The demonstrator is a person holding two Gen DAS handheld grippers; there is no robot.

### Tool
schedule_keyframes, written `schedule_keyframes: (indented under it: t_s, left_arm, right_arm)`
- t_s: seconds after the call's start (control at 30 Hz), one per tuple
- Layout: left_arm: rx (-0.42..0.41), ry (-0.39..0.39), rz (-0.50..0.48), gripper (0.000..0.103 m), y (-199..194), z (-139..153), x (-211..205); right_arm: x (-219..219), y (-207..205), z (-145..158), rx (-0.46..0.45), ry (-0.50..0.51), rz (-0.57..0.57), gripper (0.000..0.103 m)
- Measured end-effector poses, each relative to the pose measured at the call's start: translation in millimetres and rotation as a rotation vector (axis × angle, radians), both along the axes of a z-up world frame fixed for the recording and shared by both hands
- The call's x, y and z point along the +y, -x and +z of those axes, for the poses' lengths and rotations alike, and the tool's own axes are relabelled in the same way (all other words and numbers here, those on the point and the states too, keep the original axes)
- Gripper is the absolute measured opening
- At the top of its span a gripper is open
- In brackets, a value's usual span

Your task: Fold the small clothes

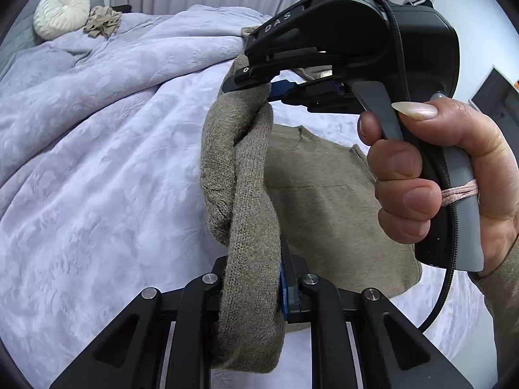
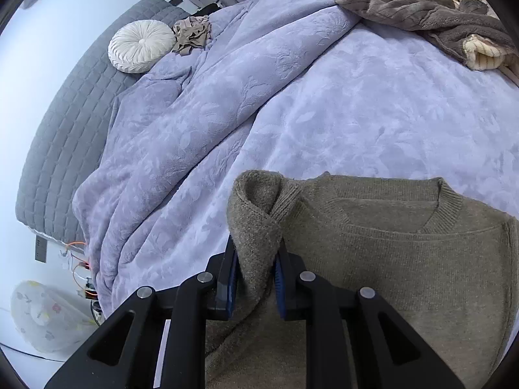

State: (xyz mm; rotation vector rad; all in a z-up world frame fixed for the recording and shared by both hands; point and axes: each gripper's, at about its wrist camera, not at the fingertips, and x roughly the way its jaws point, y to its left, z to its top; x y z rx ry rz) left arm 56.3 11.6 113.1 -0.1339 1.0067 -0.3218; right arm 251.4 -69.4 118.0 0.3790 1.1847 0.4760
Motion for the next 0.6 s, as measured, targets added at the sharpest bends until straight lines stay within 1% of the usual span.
schedule_keyframes:
  t_s: [0.17, 0.3, 0.43, 0.6]
  left_arm:
    - [0.015, -0.054, -0.028, 0.019, -8.1, 1.8, -35.9]
    - [0.040, -0.080, -0.042, 0.019, -12.4, -0.7, -60.4]
    - [0.055, -0.116, -0.052, 0.019, -14.3, -3.9, -80.4]
    - [0.066, -0.182, -0.064, 0.019, -15.2, -8.1, -105.4]
  right_arm:
    - [-35.5, 0.2, 3.4, 0.006, -0.038, -0.030, 0.020]
    - [-61.7, 1.1, 1.7, 0.007, -0.033, -0.046, 0.020]
    - [-78.7, 0.6, -0.4, 0.004, -0.020, -0.046, 0.020]
    - [-92.8, 0.3, -4.2, 0.002, -0.015, -0.044, 0.020]
